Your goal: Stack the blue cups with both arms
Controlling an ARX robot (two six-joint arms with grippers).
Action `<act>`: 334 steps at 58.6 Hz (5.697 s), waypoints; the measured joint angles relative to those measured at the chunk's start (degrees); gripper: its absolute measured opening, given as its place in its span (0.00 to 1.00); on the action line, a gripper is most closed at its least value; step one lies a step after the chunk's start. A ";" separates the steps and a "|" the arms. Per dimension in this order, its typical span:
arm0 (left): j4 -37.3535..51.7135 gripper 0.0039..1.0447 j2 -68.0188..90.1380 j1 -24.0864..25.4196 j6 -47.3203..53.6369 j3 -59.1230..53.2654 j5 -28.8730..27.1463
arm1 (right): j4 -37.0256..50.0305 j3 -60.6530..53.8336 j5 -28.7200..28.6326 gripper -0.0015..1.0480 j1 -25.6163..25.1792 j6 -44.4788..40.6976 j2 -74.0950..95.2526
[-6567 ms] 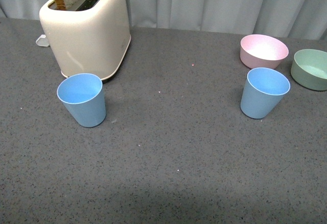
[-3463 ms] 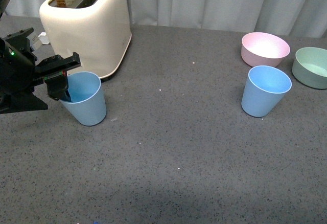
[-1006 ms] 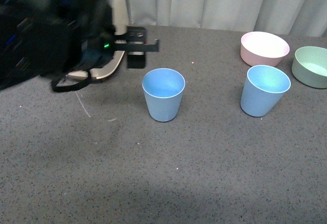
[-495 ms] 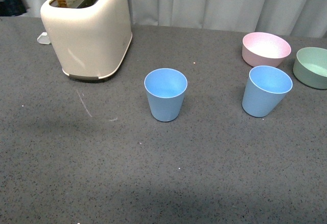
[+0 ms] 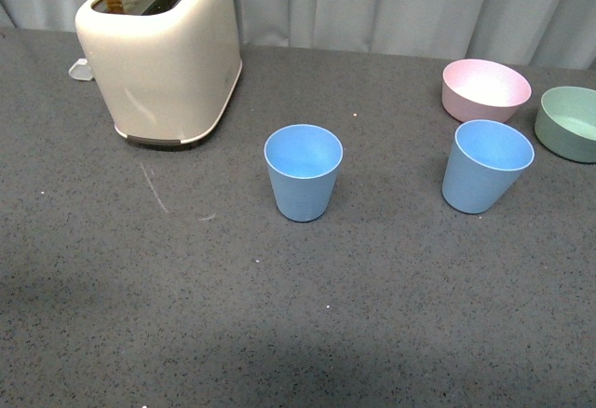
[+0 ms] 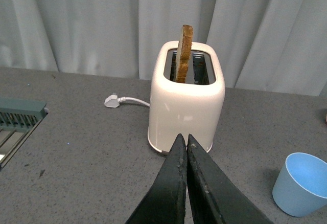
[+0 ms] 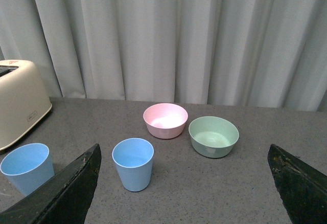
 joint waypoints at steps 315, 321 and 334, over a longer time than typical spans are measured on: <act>-56.28 0.94 -61.88 4.61 0.07 -3.69 4.59 | -6.01 69.79 -8.90 0.65 22.99 22.64 111.75; -56.28 0.94 -61.88 4.61 0.07 -3.72 4.61 | -0.74 67.91 -4.46 0.75 23.28 20.81 111.65; -56.30 0.94 -61.90 4.61 0.07 -3.72 4.42 | 58.27 39.74 19.21 0.40 20.22 3.39 106.05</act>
